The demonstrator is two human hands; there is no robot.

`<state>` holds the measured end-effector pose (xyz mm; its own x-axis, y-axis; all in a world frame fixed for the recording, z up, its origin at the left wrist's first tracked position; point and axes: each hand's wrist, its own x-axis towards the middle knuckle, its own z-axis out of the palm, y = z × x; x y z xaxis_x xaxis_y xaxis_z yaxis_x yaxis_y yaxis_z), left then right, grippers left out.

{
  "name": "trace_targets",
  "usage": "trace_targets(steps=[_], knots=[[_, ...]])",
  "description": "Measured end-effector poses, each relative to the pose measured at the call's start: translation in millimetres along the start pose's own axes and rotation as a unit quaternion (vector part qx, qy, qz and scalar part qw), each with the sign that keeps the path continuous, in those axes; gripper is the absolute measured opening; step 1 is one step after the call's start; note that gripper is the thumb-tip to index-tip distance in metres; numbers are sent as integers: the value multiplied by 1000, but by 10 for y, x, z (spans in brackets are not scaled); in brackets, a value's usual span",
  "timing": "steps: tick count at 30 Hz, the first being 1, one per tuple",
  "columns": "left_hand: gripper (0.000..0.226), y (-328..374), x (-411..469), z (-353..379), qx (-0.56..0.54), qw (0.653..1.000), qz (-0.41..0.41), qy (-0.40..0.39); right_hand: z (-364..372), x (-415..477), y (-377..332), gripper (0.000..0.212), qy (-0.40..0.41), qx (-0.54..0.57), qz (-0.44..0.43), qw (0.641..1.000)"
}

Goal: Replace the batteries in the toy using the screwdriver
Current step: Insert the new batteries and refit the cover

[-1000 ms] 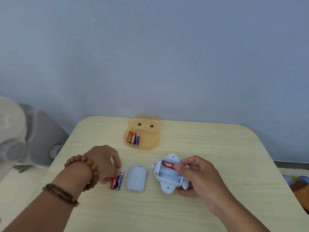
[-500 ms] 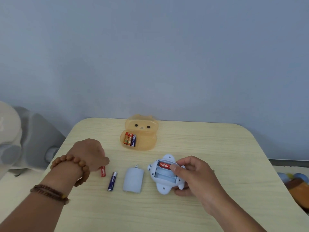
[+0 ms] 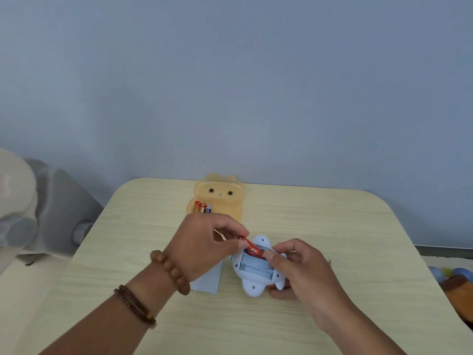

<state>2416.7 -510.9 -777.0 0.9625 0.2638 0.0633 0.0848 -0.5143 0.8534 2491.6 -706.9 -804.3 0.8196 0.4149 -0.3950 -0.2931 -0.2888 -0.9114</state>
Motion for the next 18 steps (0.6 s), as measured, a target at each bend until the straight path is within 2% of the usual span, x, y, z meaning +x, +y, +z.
trace_targets(steps=[12, 18], knots=[[13, -17, 28, 11, 158, 977, 127, -58, -34, 11, 56, 14, -11, -2, -28, 1000], [13, 19, 64, 121, 231, 966, 104, -60, -32, 24, 63, 11, -15, -23, -42, 999]])
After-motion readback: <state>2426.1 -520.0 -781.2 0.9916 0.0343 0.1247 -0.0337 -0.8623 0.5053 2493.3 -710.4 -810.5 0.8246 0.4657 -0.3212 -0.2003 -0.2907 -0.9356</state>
